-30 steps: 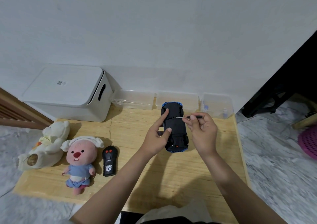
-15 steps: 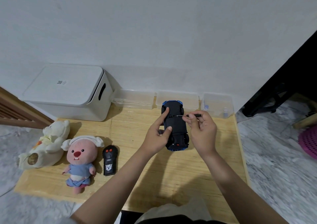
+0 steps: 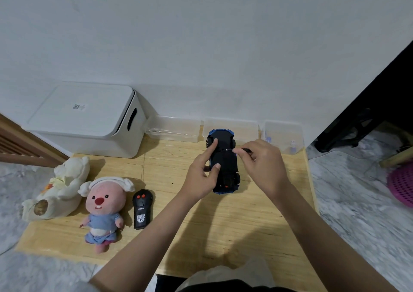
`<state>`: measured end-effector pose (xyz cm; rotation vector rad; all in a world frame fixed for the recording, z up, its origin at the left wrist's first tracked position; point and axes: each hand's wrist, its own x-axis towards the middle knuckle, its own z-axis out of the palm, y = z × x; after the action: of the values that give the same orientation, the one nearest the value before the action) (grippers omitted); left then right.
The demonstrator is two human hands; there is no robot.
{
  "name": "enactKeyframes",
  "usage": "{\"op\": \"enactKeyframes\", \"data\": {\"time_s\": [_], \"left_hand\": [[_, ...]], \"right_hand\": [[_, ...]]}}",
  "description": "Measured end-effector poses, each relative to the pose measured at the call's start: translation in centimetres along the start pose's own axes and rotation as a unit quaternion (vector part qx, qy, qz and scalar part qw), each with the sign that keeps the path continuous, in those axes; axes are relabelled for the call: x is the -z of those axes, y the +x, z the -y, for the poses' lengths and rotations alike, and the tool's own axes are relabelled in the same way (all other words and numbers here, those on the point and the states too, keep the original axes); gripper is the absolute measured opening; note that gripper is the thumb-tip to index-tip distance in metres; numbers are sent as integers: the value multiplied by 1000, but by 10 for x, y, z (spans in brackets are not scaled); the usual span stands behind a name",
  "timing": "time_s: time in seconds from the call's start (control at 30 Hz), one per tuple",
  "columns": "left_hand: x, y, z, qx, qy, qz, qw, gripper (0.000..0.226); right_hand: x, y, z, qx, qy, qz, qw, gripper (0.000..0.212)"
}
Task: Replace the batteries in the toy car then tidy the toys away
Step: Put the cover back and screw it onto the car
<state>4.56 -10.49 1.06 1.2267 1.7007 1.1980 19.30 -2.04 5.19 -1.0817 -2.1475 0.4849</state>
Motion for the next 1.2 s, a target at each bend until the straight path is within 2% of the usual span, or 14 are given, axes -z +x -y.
{"op": "enactKeyframes", "data": {"time_s": [0.1, 0.27, 0.5, 0.57, 0.63, 0.7, 0.77, 0.87, 1.0, 1.07, 1.2], "left_hand": [[2, 0, -1, -1, -5, -1, 1000, 61], [0, 1, -6, -12, -12, 0, 1000, 60], [-6, 3, -9, -3, -54, 3, 999, 60], [-5, 3, -8, 6, -73, 0, 997, 60], [-4, 3, -8, 13, -90, 1, 996, 61], [-4, 4, -10, 16, -101, 1, 995, 61], [-4, 4, -10, 18, -111, 2, 994, 61], [-4, 5, -11, 38, -122, 1, 992, 61], [-4, 4, -13, 44, -123, 6, 991, 61], [-3, 3, -13, 43, -120, 7, 992, 61], [-3, 3, -12, 46, -124, 10, 991, 61]], "right_hand": [[4, 6, -2, -4, -43, 12, 999, 35], [3, 10, 6, -23, 49, -11, 998, 8], [8, 11, 12, -79, 141, -38, 986, 5], [12, 11, 9, -122, 170, -34, 977, 5], [15, 11, 10, -206, 253, -17, 945, 7], [19, 9, 12, -274, 350, -5, 896, 10], [22, 9, 13, -319, 425, -6, 847, 10], [24, 9, 12, -380, 542, -24, 749, 7], [23, 10, 11, -426, 633, -45, 645, 6], [22, 11, 11, -437, 653, -54, 616, 5], [19, 12, 9, -452, 658, -73, 598, 6]]}}
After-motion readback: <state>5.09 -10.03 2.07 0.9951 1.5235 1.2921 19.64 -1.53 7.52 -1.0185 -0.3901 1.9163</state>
